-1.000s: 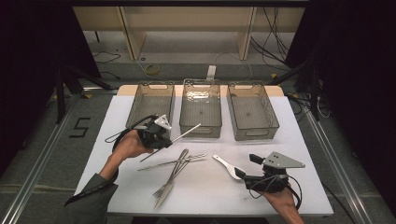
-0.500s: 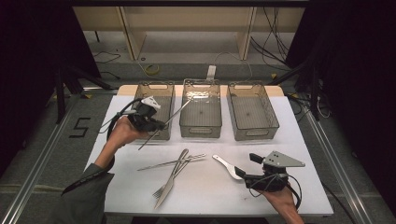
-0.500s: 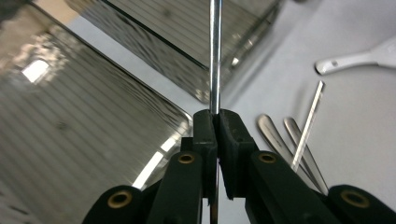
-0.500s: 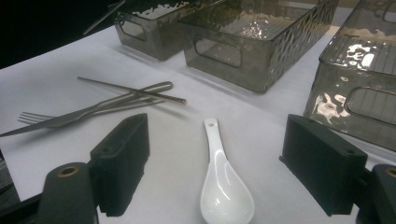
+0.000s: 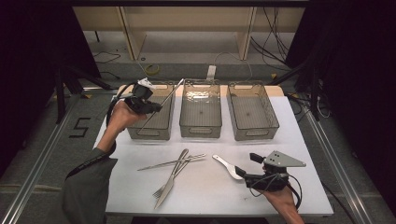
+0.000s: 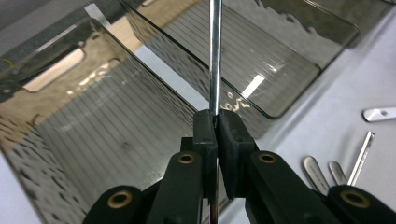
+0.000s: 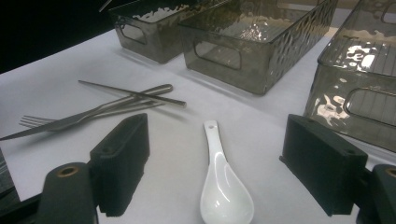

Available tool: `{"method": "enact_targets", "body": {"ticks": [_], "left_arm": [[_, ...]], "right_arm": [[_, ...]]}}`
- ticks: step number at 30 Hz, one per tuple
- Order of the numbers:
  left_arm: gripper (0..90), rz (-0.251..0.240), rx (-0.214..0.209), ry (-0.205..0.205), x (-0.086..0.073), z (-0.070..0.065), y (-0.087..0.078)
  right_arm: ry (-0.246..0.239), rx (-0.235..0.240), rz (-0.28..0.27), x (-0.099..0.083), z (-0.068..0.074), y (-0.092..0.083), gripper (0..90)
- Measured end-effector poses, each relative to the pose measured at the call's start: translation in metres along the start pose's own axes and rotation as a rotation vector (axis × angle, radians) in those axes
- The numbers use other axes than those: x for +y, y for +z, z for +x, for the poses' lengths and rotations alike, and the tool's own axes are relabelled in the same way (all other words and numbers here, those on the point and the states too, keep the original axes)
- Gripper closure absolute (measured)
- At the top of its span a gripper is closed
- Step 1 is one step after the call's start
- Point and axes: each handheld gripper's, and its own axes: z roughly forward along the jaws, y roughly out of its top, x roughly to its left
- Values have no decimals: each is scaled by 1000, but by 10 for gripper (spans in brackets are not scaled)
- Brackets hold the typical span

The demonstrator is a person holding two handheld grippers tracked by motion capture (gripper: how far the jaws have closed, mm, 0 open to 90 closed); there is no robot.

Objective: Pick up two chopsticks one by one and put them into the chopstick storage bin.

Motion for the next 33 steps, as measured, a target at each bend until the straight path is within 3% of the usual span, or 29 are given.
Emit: {"method": "enact_targets", "body": {"ticks": [12,22,33], "left_arm": [[852,-17,98,-60,8,27,5],[852,-29,159,-93,-3,45,17],[851,-13,179,-142,-27,55,33]], "right_arm": [[0,0,2,-1,-1,-1,238],[-2,7,7,-1,0,1,239],[-1,10,11,-1,0,2,239]]}}
